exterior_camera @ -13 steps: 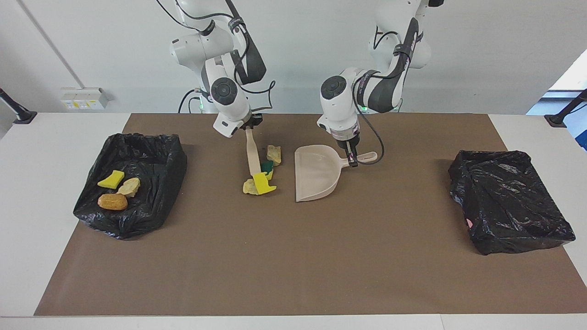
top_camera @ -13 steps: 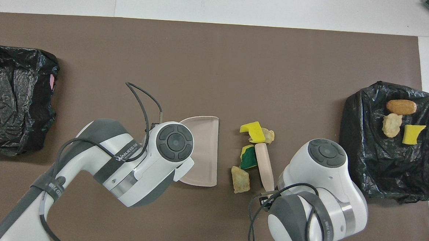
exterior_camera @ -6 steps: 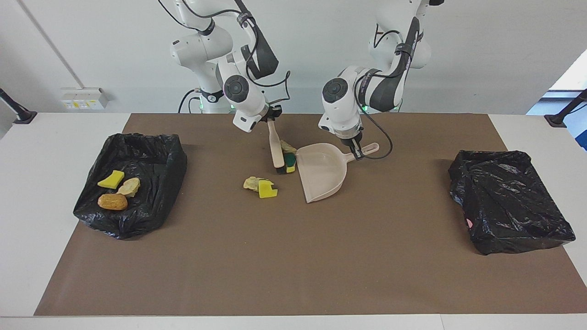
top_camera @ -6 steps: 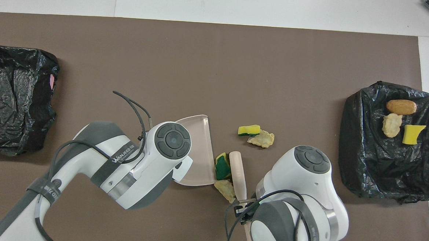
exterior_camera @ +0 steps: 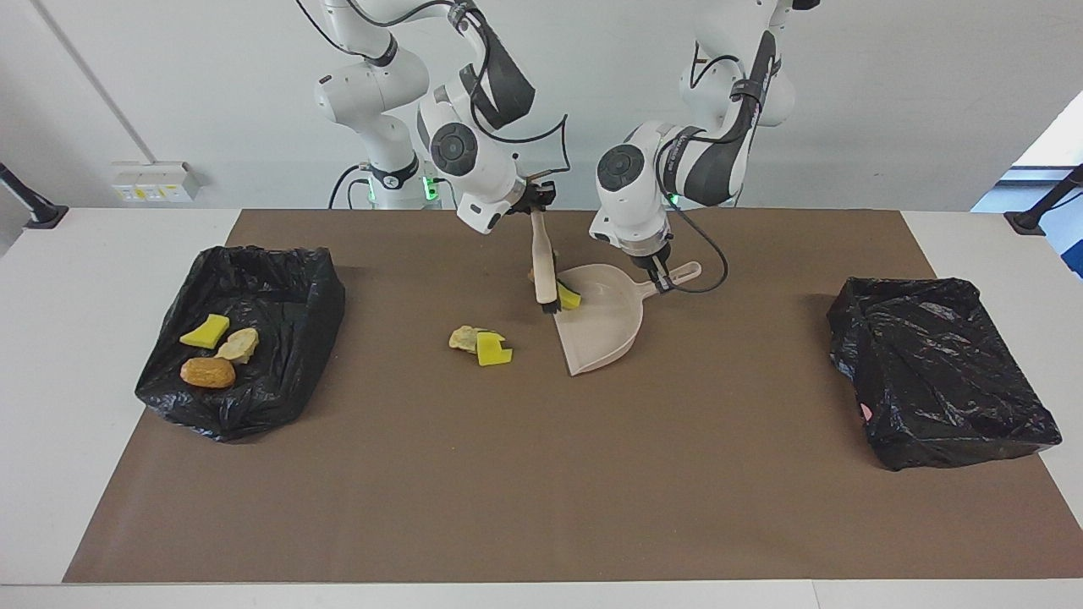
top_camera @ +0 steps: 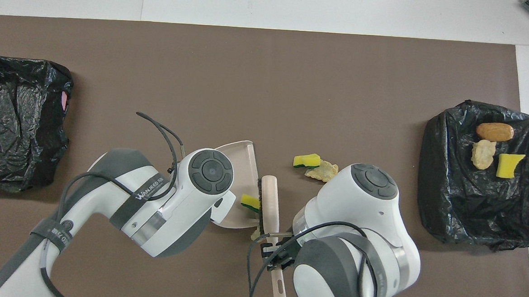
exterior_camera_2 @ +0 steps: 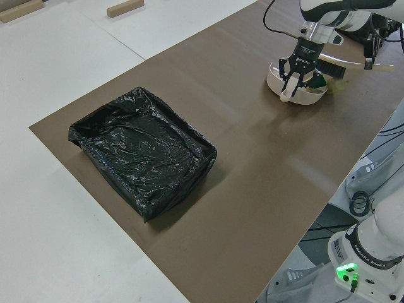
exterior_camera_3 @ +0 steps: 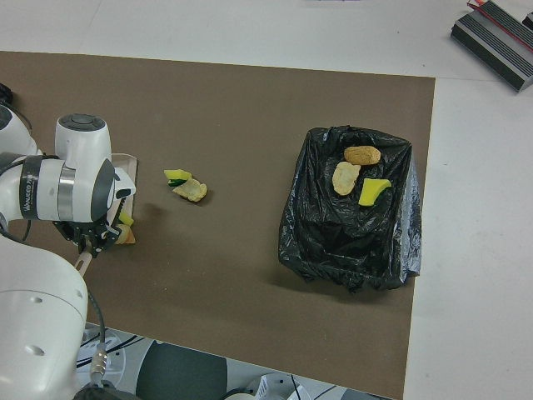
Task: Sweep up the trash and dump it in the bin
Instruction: 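Sweep the sponges and crumbs toward the dustpan with the right gripper's brush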
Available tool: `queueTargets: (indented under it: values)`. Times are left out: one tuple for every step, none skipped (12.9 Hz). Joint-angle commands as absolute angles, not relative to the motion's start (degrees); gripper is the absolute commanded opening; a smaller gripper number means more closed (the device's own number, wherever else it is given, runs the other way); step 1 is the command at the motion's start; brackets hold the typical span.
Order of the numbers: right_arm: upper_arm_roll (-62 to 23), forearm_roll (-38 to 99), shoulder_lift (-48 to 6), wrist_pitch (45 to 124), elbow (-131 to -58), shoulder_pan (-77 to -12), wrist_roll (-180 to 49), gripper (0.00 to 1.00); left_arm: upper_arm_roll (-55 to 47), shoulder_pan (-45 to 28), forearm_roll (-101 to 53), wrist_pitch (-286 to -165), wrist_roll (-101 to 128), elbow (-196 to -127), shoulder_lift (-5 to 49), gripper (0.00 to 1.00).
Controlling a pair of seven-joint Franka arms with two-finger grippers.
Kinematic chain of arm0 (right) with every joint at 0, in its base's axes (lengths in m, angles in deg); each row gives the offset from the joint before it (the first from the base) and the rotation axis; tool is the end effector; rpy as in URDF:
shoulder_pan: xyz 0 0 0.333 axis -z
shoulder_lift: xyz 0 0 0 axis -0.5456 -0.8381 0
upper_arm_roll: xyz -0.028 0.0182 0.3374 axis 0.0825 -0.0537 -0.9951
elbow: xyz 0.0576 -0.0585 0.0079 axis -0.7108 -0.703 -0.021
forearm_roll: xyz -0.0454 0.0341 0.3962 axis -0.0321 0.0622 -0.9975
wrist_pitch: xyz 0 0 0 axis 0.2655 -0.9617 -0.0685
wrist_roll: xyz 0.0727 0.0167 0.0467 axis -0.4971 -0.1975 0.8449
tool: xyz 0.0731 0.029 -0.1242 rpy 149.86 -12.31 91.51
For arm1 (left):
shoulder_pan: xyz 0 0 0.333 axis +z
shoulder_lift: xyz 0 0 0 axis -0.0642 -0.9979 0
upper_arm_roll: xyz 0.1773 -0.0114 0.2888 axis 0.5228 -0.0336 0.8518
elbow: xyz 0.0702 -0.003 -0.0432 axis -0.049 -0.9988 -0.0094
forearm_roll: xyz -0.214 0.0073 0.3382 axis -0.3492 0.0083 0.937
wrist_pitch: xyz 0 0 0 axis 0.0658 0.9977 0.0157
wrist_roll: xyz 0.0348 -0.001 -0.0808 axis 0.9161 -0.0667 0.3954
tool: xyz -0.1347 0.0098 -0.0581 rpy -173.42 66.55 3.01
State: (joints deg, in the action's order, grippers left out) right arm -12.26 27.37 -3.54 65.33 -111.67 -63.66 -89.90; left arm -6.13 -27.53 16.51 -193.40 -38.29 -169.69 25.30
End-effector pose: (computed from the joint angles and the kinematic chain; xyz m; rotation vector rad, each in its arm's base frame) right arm 0.3881 0.3138 0.4083 -2.6711 -0.0800 0.7483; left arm 0.4471 -0.2894 0.3473 -2.2092 1.8363 0.4451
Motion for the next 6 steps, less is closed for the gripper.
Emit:
queueTargets:
  values:
    - [-11.87, 30.83, -5.03, 52.80, -101.61, -57.44, -90.75, 0.00, -5.86, -27.08, 16.15, -192.77, -38.17, -171.56, 27.20, 0.00]
    - [-11.87, 33.82, -5.64, 48.74, -98.35, -56.28, -90.66, 0.00, -5.86, -27.08, 16.15, -192.86, -38.17, -171.56, 27.11, 0.00]
    - [-11.87, 36.63, -5.74, 46.53, -96.92, -55.57, -90.23, 0.00, -5.86, -26.73, 16.06, -192.86, -38.17, -171.56, 27.11, 0.00]
    - [-11.87, 40.05, -5.65, 46.07, -97.26, -55.30, -89.62, 0.00, -5.86, -26.29, 16.15, -192.86, -38.08, -171.56, 27.11, 0.00]
    - [-11.78, 44.00, -5.39, 46.68, -97.87, -55.21, -87.87, 0.00, -5.86, -26.20, 16.06, -192.86, -38.08, -171.56, 27.02, 0.00]
    - [-11.78, 47.70, -5.65, 47.03, -97.96, -53.73, -85.76, 0.00, -5.86, -26.29, 16.15, -192.86, -37.99, -171.56, 27.11, 0.00]
